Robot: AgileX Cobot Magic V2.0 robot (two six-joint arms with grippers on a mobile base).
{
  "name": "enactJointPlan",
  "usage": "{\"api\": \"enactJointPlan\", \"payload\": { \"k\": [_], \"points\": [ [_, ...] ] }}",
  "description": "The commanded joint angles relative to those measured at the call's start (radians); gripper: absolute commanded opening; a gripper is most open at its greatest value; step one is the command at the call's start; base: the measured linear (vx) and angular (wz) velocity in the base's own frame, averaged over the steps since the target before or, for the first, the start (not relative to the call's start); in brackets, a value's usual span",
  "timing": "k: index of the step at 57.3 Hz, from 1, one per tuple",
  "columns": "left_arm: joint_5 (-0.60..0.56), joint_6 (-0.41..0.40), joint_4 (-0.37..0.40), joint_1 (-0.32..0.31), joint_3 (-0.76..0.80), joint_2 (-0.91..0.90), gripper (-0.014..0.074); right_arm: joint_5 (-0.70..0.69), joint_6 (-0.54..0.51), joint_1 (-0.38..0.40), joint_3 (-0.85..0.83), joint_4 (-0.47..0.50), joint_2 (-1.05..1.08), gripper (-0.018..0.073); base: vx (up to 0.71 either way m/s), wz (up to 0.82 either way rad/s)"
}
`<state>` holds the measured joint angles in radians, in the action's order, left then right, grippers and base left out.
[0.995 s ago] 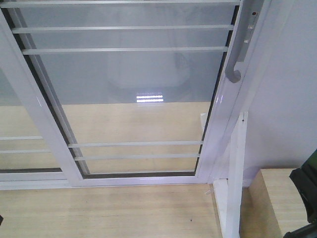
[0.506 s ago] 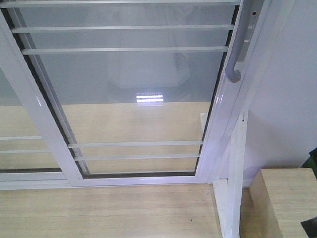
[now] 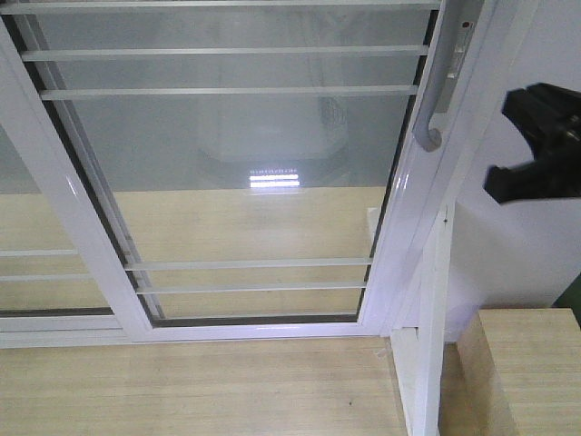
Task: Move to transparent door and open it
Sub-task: 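Raise the right gripper toward the grey vertical door handle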
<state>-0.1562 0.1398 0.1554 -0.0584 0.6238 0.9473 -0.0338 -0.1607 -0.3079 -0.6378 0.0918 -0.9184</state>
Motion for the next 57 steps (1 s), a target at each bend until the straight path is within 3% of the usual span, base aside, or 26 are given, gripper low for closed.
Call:
{"api": "enactJointPlan", "payload": {
  "k": [1, 9, 17, 40, 48, 57],
  "points": [
    [-0.137, -0.024, 0.008, -0.003, 0.067, 0.087, -0.0006, -0.154, -0.019, 0.023, -0.100, -0.002, -0.133, -0.0001, 0.00, 0.00],
    [-0.231, -0.069, 0.008, -0.003, 0.075, 0.170, -0.0006, -0.283, -0.005, 0.067, -0.167, 0.027, -0.292, -0.0001, 0.00, 0.00],
    [-0.253, -0.070, 0.007, -0.003, 0.075, 0.199, -0.0006, -0.349, -0.007, 0.082, -0.185, 0.027, -0.378, -0.0001, 0.00, 0.00],
    [-0.271, -0.075, 0.001, -0.003, 0.074, 0.203, 0.0012, -0.395, -0.030, 0.082, -0.182, 0.020, -0.424, 0.0016, 0.00, 0.00],
    [-0.255, -0.075, -0.078, -0.003, 0.074, 0.203, 0.0084, -0.394, -0.031, 0.082, -0.182, 0.020, -0.424, 0.0076, 0.00, 0.00],
    [-0.252, -0.075, -0.184, -0.003, 0.074, 0.203, 0.0256, -0.392, -0.031, 0.082, -0.182, 0.019, -0.424, 0.0230, 0.00, 0.00]
  ]
}}
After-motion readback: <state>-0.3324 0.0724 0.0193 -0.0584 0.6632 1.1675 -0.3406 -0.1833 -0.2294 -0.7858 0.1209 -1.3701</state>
